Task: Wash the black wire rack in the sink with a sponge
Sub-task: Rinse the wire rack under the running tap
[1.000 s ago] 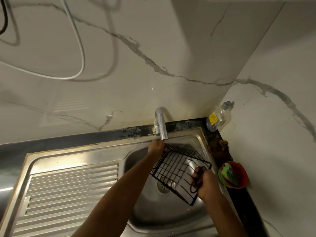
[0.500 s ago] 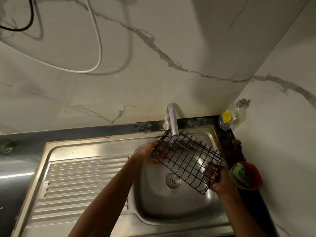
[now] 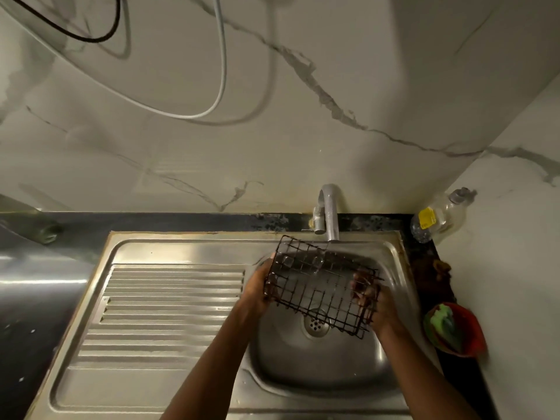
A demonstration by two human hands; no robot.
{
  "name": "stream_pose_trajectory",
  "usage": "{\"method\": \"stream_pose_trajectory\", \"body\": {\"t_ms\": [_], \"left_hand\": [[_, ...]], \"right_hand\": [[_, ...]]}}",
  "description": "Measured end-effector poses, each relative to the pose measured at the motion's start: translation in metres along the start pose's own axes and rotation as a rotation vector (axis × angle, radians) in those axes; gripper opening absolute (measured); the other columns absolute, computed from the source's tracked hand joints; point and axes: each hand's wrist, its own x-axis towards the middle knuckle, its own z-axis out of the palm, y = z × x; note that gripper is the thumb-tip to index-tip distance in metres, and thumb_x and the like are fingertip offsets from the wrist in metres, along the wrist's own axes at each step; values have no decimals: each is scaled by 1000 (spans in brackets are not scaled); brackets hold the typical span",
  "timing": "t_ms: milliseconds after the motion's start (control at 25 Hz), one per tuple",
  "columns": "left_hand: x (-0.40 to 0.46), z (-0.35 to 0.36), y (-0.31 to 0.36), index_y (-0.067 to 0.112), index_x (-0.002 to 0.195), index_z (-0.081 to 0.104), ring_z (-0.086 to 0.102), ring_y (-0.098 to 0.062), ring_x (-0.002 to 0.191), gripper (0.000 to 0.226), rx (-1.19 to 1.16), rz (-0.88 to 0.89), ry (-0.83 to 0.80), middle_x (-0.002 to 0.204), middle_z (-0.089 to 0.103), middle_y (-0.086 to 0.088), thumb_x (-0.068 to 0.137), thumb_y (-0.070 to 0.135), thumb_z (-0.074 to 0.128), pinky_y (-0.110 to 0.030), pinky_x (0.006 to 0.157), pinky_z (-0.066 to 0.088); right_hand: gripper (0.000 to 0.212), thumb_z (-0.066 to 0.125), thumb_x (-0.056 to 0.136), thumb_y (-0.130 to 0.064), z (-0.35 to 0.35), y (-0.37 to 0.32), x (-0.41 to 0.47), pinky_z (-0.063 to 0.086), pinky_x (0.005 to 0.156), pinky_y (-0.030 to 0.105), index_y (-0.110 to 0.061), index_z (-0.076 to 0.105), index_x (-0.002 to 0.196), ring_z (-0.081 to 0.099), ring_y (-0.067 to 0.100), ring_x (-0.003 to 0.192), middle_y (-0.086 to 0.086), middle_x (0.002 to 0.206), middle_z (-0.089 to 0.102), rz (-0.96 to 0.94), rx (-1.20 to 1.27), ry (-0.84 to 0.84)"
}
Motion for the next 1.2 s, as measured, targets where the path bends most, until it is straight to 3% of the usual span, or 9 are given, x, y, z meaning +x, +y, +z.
{"method": "stream_pose_trajectory", "body": {"t_ms": [120, 240, 320, 400, 560, 720, 800, 1040, 1200], "left_hand": [[-6, -24, 6, 15, 82, 72, 52, -7, 47, 38, -41, 37, 15, 61, 61, 2, 101, 44, 56, -21, 43, 42], [-8, -56, 8, 21, 58, 73, 53, -10, 50, 50, -13, 97, 107, 60, 60, 3, 98, 49, 61, -28, 56, 43], [-6, -81, 7, 16, 73, 67, 40, -14, 52, 49, -9, 150, 147, 64, 48, 0, 82, 63, 76, -31, 53, 36], [-8, -98, 6, 13, 92, 62, 31, -16, 54, 65, 0, 185, 201, 66, 37, -2, 69, 70, 83, -33, 51, 31], [-22, -126, 7, 24, 65, 53, 31, -15, 52, 60, -15, 248, 219, 60, 34, 1, 60, 74, 85, -32, 54, 31], [-25, -128, 3, 24, 60, 46, 32, -18, 52, 62, 21, 291, 219, 60, 32, -3, 66, 74, 82, -33, 55, 35], [-23, -116, 4, 20, 63, 47, 30, -18, 52, 62, 17, 283, 189, 61, 31, -3, 68, 70, 83, -29, 49, 36], [-11, -85, 10, 22, 65, 51, 39, -19, 56, 60, 54, 242, 122, 64, 41, -3, 63, 72, 85, -33, 55, 40], [-9, -76, 13, 19, 69, 56, 39, -16, 54, 63, 67, 234, 87, 64, 43, -2, 58, 72, 86, -29, 51, 38]], "right_hand": [[27, 52, 100, -16, 22, -6, 9, 55, 73, 35, -1, 72, 109, 71, 24, 79, 15, 96, 76, -28, -28, -64], [36, 46, 99, -15, 57, -5, 22, 53, 85, 41, 7, 70, 115, 69, 30, 89, 22, 102, 74, 29, -104, -81], [39, 37, 98, -13, 89, 2, 27, 52, 81, 37, 6, 68, 109, 66, 28, 86, 20, 95, 73, 23, -182, -87], [31, 40, 103, -18, 119, 7, 27, 52, 72, 33, -3, 67, 97, 64, 23, 76, 13, 86, 70, 38, -350, -46], [25, 56, 101, -30, 151, 24, 41, 49, 57, 28, -11, 69, 91, 60, 18, 71, 8, 88, 68, 104, -655, -38], [28, 60, 99, -32, 151, 25, 39, 40, 45, 23, -10, 65, 83, 46, 15, 50, 2, 60, 53, 4, -933, -111], [29, 60, 100, -30, 142, 18, 38, 37, 43, 22, -10, 62, 80, 42, 14, 46, 2, 58, 49, -96, -998, -86], [41, 58, 102, -21, 111, -6, 35, 36, 40, 23, -6, 55, 64, 39, 12, 30, -3, 37, 46, -323, -820, 27], [39, 56, 104, -22, 90, -9, 25, 46, 47, 24, -4, 64, 70, 53, 11, 44, 0, 52, 60, -436, -863, 14]]}}
